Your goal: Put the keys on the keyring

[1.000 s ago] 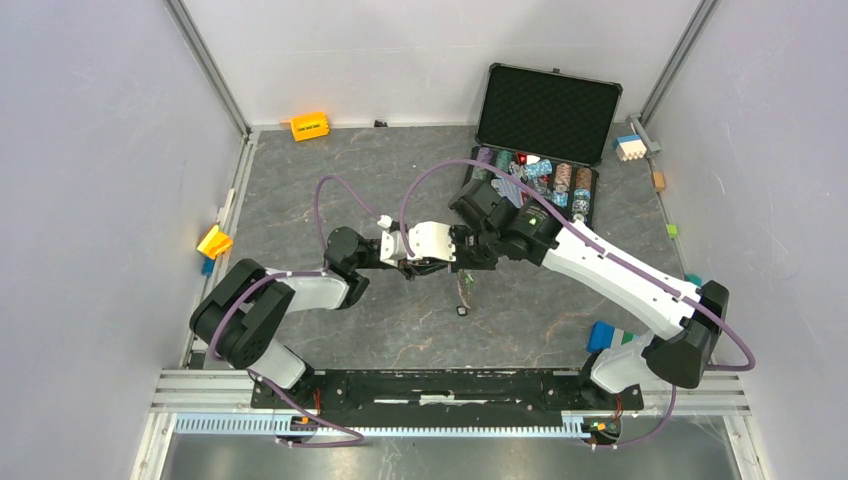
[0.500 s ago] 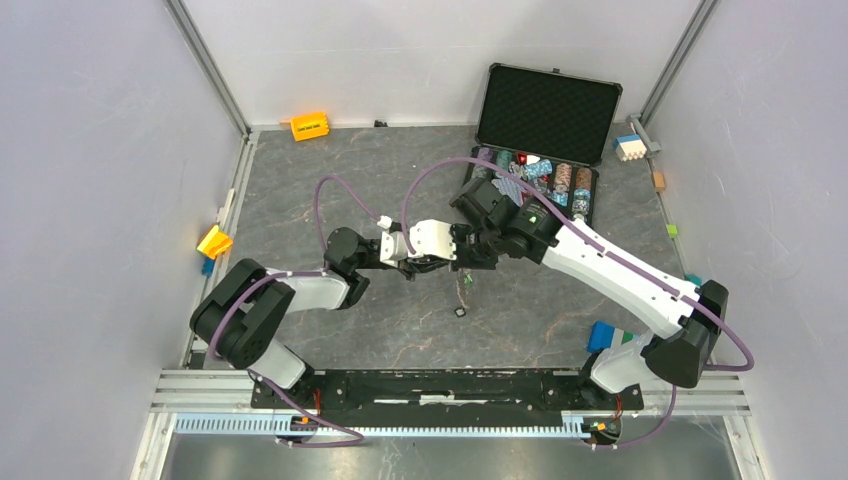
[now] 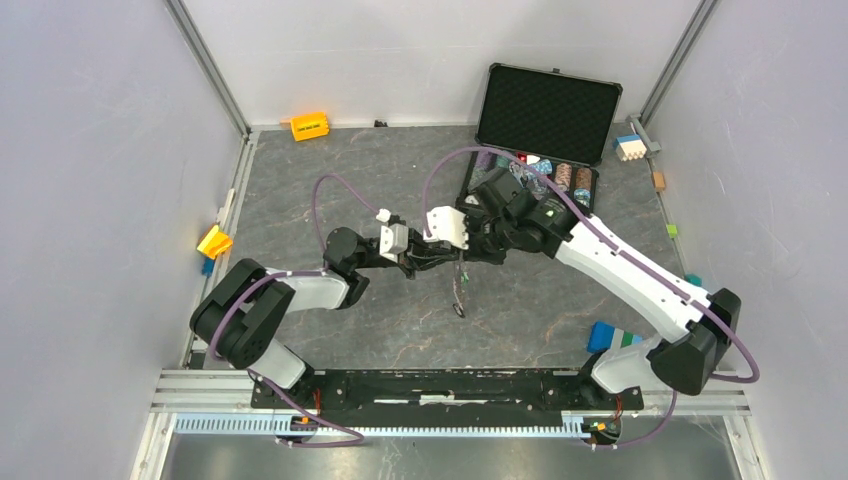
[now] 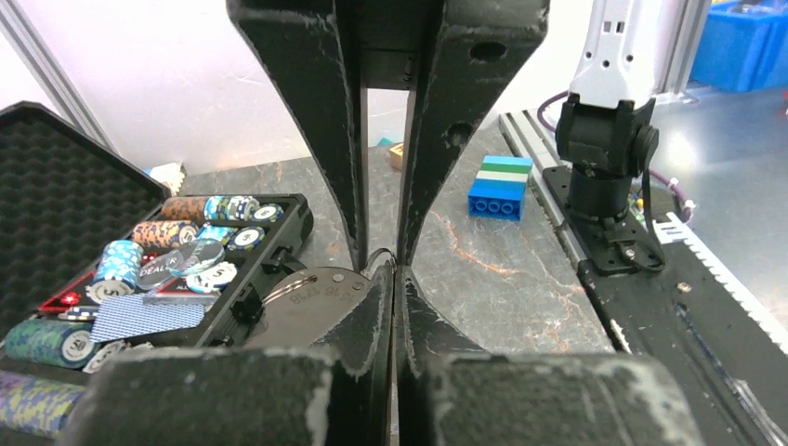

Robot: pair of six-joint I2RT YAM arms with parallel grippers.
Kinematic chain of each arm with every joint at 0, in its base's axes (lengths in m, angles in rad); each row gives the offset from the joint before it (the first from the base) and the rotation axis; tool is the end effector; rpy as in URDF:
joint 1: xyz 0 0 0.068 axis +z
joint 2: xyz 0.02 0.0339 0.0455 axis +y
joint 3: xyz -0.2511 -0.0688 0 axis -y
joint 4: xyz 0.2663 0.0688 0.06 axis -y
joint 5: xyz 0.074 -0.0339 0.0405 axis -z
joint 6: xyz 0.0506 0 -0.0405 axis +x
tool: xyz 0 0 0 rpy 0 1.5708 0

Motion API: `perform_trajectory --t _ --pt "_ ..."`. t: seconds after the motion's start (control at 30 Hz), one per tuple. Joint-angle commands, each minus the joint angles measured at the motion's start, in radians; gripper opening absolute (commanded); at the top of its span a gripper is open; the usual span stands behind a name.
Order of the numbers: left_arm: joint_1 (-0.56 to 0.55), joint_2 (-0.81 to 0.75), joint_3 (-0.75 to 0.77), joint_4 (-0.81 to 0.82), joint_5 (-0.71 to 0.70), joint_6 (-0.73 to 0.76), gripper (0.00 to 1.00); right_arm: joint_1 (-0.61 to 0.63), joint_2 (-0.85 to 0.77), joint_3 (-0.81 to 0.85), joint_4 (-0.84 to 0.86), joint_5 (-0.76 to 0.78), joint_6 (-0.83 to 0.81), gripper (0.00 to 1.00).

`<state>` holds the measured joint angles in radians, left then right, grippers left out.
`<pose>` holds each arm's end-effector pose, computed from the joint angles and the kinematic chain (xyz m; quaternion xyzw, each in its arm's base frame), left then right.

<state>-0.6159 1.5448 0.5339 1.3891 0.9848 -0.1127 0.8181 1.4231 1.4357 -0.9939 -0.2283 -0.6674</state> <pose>0.2209 -0.2080 0.2084 0.5020 0.3819 -0.5078 0.5867 0.2084 0.2393 0.3227 -0.6673 0.6779 0.1304 0.2796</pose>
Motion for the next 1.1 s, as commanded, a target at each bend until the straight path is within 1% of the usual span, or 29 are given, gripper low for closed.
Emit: perform_trajectory --t 0.0,0.1,0.33,0.53,0.63,0.73,0.9,1.07 --pt "0.006 -0.042 0.036 0.102 -0.029 -0.143 0.02 -0.070 -0.092 -0.050 0.075 -0.097 -0.006 0.29" --pt "0.007 -0.055 0.043 0.119 -0.026 -0.190 0.02 -0.112 -0.131 -0.089 0.105 -0.153 -0.022 0.37" --pt "0.006 -0.075 0.033 0.131 -0.015 -0.217 0.02 -0.155 -0.200 -0.166 0.159 -0.272 -0.067 0.46" --pt "0.006 -0.075 0.035 0.126 -0.039 -0.228 0.02 -0.163 -0.235 -0.177 0.172 -0.409 -0.074 0.50" --pt "0.005 -0.071 0.039 0.127 -0.046 -0.243 0.02 -0.168 -0.246 -0.202 0.217 -0.420 -0.049 0.50" --pt "0.005 -0.070 0.041 0.128 -0.052 -0.253 0.02 -0.169 -0.239 -0.225 0.254 -0.418 -0.027 0.47" --pt "0.005 -0.067 0.042 0.131 -0.058 -0.269 0.02 -0.172 -0.226 -0.260 0.298 -0.401 -0.005 0.39" --pt "0.005 -0.064 0.041 0.131 -0.065 -0.272 0.02 -0.172 -0.222 -0.265 0.306 -0.418 0.000 0.23"
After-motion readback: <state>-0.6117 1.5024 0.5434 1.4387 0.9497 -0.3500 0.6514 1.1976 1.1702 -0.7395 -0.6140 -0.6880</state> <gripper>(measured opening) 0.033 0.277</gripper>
